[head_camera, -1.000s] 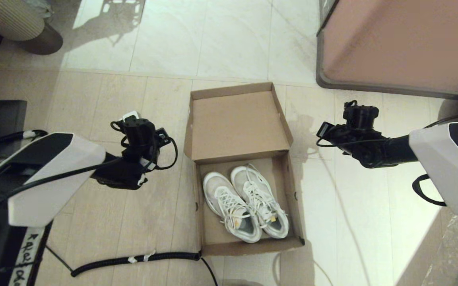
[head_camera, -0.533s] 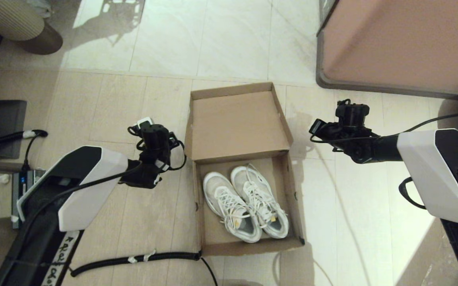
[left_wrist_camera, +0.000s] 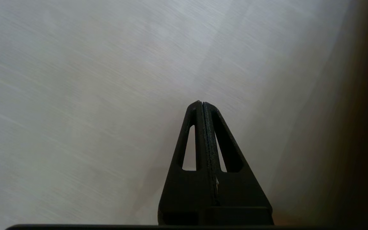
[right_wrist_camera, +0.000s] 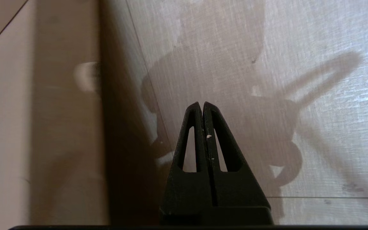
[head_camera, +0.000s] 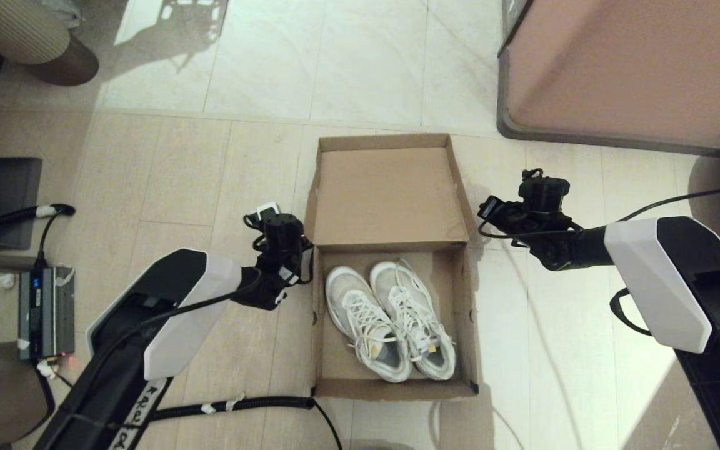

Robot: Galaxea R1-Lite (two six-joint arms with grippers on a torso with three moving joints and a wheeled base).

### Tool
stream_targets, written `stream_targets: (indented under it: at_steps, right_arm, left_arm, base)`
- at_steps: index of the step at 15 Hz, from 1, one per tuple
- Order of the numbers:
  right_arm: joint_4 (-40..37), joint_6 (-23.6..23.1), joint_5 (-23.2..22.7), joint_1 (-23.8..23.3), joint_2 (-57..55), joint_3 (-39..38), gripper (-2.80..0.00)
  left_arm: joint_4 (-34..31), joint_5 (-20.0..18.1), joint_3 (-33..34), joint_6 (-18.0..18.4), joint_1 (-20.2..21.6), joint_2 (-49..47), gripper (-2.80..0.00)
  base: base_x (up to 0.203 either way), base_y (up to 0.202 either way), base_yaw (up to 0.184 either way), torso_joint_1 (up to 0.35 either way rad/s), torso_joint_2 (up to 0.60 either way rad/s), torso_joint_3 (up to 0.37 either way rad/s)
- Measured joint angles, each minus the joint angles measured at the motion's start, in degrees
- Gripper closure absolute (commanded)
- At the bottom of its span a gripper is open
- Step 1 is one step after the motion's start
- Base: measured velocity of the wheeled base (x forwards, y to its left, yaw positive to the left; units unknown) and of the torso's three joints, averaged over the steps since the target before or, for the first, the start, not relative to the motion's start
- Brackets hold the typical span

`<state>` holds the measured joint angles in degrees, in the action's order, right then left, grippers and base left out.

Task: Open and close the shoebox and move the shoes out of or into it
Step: Close the shoe box

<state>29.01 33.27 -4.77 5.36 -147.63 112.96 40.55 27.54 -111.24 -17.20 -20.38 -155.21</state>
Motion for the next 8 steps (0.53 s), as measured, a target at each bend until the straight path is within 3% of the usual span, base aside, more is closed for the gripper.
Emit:
stream_targets:
  at_steps: [4,8]
  right_arm:
    - [0.3,5.2,-2.9,-1.9,-0.5,0.0,0.00]
    - [-0.1,16.2,-4.8,-4.9,-1.2,0.0,0.00]
  left_arm:
    - [0.1,-0.2,-0.1,0.0,-3.9,-0.7,0.00]
    - [0.0,-0.3,0.0,0.0,-6.2,-1.4,0.00]
  base:
    - [0.000,0.000,0.000,0.000,0.00,0.000]
    - [0.000,0.000,0.000,0.000,0.00,0.000]
